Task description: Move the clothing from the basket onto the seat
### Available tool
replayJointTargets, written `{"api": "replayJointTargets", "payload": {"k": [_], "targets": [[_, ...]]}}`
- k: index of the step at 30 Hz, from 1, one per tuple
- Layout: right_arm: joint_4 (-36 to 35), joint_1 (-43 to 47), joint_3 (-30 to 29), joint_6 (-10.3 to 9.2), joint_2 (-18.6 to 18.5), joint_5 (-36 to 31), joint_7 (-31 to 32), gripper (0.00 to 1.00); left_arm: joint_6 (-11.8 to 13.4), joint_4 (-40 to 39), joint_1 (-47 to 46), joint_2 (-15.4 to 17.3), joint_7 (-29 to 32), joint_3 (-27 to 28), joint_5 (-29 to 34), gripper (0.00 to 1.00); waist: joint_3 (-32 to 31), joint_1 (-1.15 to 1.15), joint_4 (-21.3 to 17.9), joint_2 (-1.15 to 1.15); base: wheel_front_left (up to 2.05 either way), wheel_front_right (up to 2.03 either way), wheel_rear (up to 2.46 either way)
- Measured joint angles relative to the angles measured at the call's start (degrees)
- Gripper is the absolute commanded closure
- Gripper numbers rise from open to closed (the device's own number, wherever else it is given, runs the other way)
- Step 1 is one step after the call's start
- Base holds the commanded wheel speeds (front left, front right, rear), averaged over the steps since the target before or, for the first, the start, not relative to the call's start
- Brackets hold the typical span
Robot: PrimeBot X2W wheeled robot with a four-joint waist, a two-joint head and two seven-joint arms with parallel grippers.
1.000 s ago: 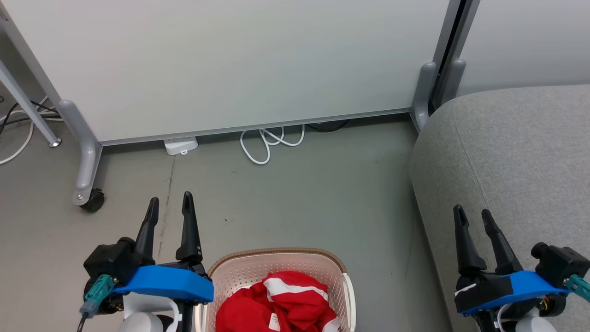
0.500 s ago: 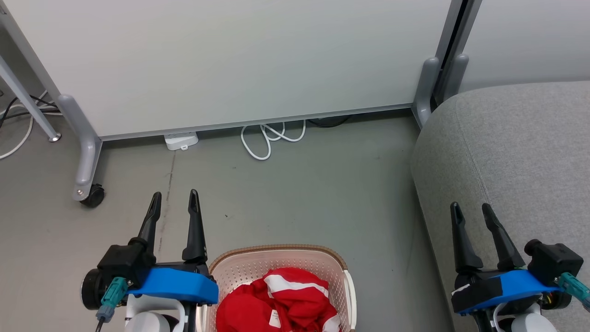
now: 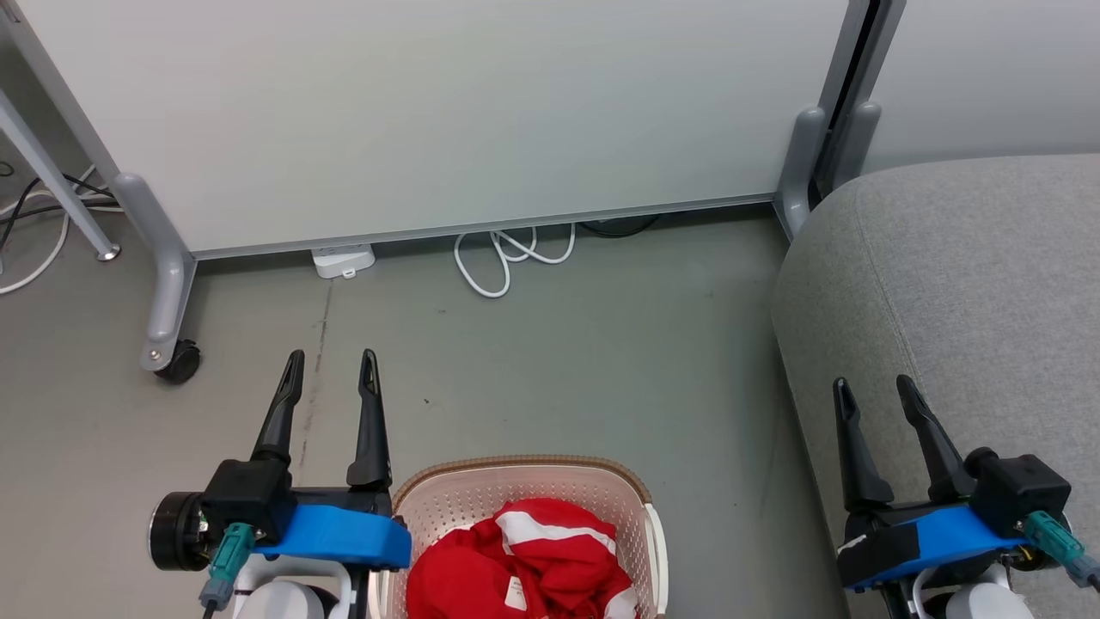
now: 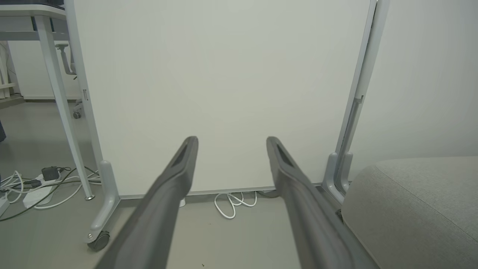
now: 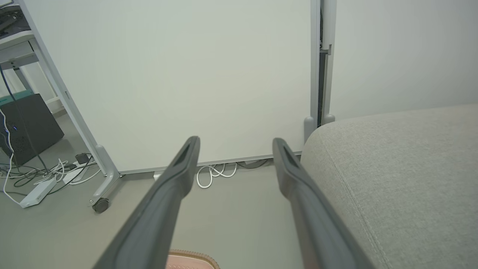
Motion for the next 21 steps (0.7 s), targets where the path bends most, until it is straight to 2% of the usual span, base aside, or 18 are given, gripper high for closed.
{"api": "replayJointTargets", "payload": {"k": [13, 21], "targets": [[0.26, 0.01, 0.05, 0.00, -0.05, -5.04, -1.29, 0.00, -3.38, 0.40, 0.43, -0.94, -1.24, 1.77, 2.59, 0.00, -0.06, 0.00, 0.35, 0.00, 0.00, 0.00, 0.00], [0.74, 0.01, -0.35, 0.01, -0.08, -6.25, -1.89, 0.00, -4.47, 2.08, 0.71, -1.30, -1.91, 2.43, 3.87, 0.00, 0.04, 0.00, 0.58, 0.00, 0.00, 0.00, 0.00]]}}
